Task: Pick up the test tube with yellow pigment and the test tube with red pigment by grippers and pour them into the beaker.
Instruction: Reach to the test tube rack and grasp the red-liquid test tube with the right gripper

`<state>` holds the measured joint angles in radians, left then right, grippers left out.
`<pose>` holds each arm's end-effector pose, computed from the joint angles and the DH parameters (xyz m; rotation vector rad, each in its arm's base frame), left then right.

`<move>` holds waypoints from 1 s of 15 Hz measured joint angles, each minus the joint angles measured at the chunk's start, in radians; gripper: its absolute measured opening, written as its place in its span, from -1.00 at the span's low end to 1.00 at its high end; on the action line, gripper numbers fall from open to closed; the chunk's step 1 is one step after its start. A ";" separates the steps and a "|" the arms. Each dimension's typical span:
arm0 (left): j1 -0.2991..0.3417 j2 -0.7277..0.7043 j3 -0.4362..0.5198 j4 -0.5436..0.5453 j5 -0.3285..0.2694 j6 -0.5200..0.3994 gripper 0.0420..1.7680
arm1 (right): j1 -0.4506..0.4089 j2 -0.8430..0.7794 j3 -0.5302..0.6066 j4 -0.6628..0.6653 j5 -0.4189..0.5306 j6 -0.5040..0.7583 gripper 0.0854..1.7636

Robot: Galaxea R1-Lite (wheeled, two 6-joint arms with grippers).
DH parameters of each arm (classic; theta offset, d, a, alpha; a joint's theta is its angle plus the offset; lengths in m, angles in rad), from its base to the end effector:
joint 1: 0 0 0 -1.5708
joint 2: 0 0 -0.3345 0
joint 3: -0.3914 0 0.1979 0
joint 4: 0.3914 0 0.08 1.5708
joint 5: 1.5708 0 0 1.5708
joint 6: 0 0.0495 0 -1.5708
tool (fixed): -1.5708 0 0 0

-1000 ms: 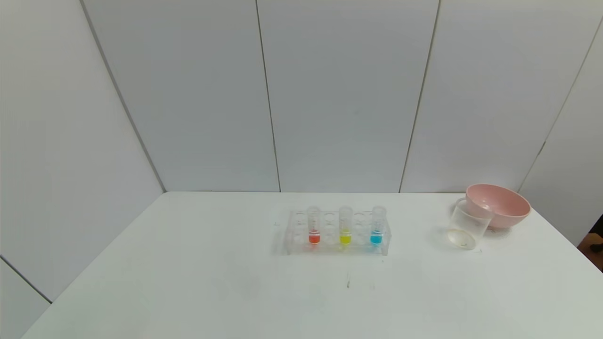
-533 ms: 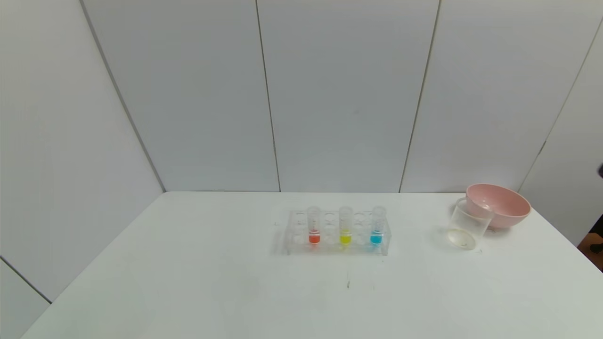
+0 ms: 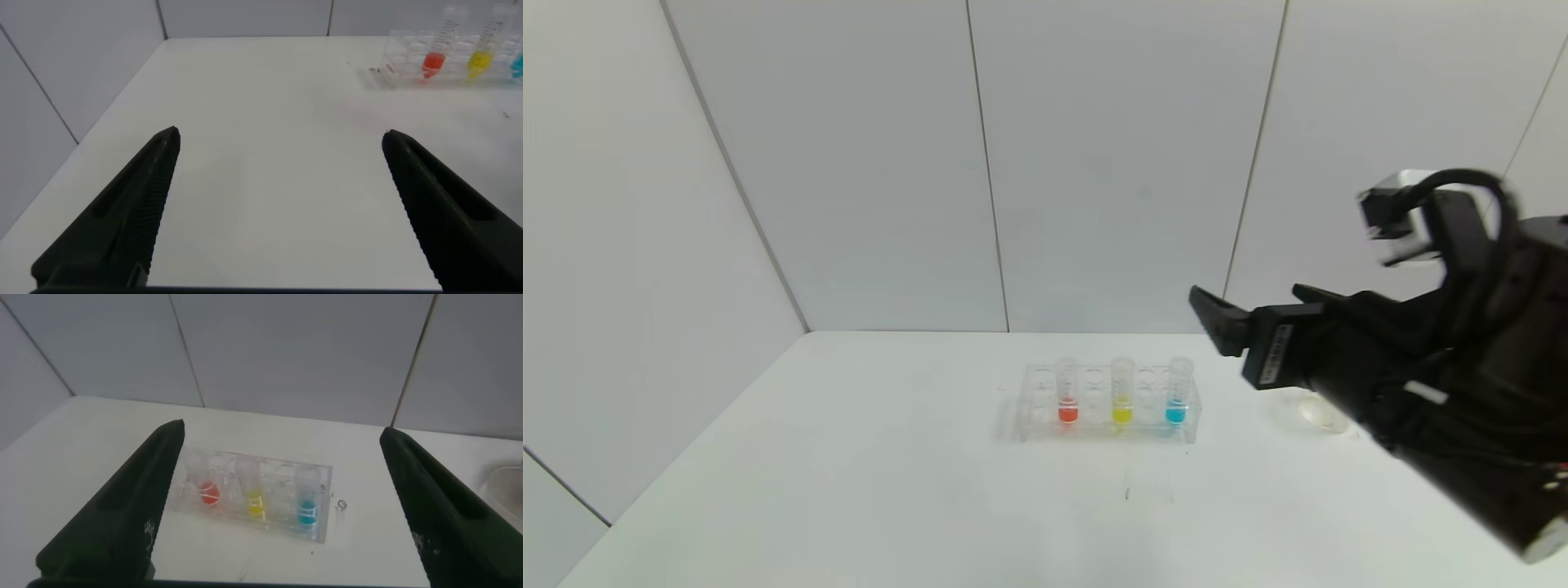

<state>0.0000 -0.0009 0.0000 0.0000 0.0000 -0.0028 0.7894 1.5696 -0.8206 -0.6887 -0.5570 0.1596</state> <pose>-0.0221 0.0000 0.0755 -0.0028 -0.0009 0.0000 0.2346 0.1994 0.2579 0.1212 0.0657 0.2279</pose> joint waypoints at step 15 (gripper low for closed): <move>0.000 0.000 0.000 0.000 0.000 0.000 1.00 | 0.168 0.692 -0.340 -0.263 -0.253 0.124 0.94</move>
<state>0.0000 -0.0009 0.0000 0.0000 0.0000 -0.0028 0.9577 2.2615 -1.1602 -0.9515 -0.8098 0.2840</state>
